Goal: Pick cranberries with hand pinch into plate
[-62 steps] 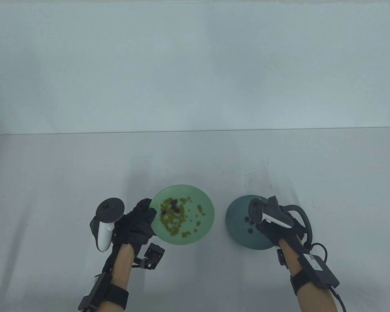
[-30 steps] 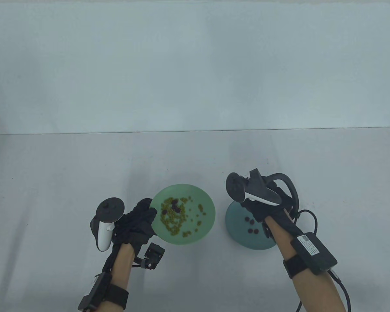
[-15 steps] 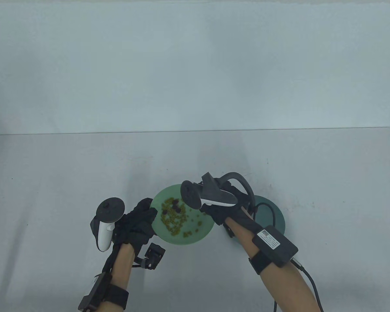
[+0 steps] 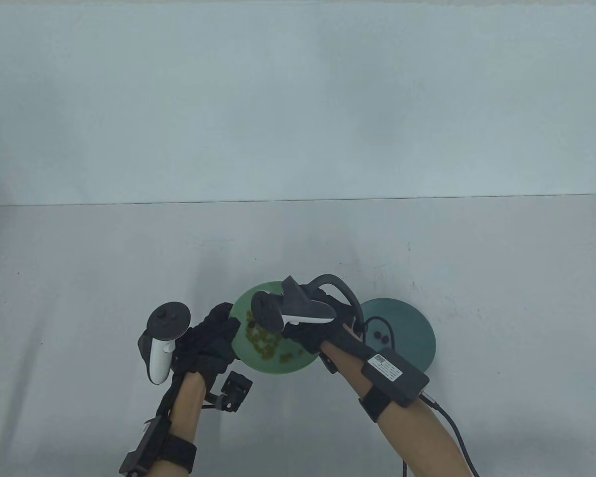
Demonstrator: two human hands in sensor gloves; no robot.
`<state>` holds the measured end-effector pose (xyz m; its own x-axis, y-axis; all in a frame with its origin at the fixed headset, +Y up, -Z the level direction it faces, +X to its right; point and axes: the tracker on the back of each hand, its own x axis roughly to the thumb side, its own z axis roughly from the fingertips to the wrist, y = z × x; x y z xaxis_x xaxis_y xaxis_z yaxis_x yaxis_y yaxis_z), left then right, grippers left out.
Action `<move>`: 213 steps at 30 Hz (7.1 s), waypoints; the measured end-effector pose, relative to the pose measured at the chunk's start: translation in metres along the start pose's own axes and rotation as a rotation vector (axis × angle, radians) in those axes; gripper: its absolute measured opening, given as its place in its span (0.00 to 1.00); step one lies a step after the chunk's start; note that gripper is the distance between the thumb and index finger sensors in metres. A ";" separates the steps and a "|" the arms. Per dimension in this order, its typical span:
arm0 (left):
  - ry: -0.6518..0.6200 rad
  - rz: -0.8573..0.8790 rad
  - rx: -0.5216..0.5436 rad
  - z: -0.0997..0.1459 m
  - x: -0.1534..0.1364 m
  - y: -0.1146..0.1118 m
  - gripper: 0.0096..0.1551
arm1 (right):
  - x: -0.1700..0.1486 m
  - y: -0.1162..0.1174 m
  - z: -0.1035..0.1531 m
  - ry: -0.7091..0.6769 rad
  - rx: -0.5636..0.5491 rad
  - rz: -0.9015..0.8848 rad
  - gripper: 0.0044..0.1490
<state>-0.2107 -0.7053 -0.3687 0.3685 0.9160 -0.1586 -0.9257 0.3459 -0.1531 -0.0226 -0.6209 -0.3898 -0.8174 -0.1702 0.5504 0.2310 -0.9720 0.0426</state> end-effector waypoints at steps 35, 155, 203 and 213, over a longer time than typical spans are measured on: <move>-0.006 0.014 0.002 0.000 0.000 0.002 0.33 | 0.011 0.007 -0.008 -0.011 -0.027 0.063 0.28; 0.008 -0.002 0.010 0.000 -0.003 0.008 0.32 | -0.182 0.119 0.078 0.481 0.230 -0.149 0.32; -0.006 0.004 -0.009 -0.002 -0.002 0.003 0.32 | 0.006 0.001 -0.016 -0.030 0.019 -0.006 0.31; 0.000 -0.001 -0.003 -0.001 -0.002 0.004 0.32 | 0.005 -0.001 -0.012 -0.083 0.064 -0.098 0.27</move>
<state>-0.2154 -0.7060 -0.3701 0.3692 0.9157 -0.1584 -0.9252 0.3461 -0.1559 -0.0333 -0.6225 -0.3973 -0.7917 -0.0585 0.6081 0.1878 -0.9705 0.1512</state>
